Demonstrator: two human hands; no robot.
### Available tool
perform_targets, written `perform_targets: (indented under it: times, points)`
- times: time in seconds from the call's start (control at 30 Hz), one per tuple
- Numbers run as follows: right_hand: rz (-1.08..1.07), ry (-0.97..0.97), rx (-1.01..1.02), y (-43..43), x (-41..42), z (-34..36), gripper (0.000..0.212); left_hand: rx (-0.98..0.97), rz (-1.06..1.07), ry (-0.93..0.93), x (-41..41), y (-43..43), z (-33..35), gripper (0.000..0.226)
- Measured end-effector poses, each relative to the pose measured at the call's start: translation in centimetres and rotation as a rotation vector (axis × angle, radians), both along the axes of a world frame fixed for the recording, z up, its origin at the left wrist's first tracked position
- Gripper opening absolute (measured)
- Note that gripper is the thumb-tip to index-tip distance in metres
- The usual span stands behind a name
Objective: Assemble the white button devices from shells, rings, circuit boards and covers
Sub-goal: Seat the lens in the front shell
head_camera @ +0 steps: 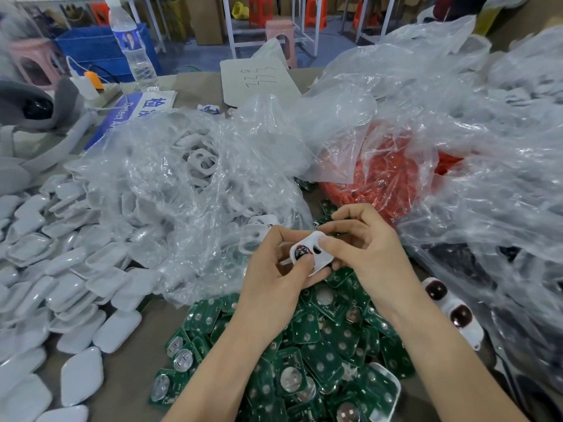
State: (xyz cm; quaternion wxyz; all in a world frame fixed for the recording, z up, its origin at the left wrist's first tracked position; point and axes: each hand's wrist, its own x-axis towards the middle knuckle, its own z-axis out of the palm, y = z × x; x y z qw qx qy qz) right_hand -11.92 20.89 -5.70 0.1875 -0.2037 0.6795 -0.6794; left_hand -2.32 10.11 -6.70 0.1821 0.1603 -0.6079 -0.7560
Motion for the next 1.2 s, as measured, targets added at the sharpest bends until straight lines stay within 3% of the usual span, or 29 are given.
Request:
perform_targets:
  times: [0.3, 0.6, 0.73, 0.93, 1.2]
  points:
    - [0.003, 0.058, 0.048, -0.2, 0.8, -0.2, 0.035, -0.009, -0.002, 0.054, -0.2, 0.2, -0.2, 0.015]
    - [-0.002, -0.009, -0.073, -1.3, 2.6, -1.0, 0.039, -0.145, 0.051, 0.018, -0.2, 0.3, -0.8, 0.024]
    - [-0.031, -0.002, -0.113, -1.5, 3.0, -1.1, 0.038, -0.135, 0.041, 0.038, -0.1, 0.4, -0.6, 0.034]
    - [-0.107, 0.085, -0.123, -1.5, 3.4, -0.9, 0.037, -0.293, 0.084, 0.008, -0.1, 0.6, -0.6, 0.035]
    - [-0.144, 0.072, -0.136, -1.4, 3.7, -1.0, 0.030, -0.311, 0.082, -0.008, 0.1, 0.8, -0.5, 0.024]
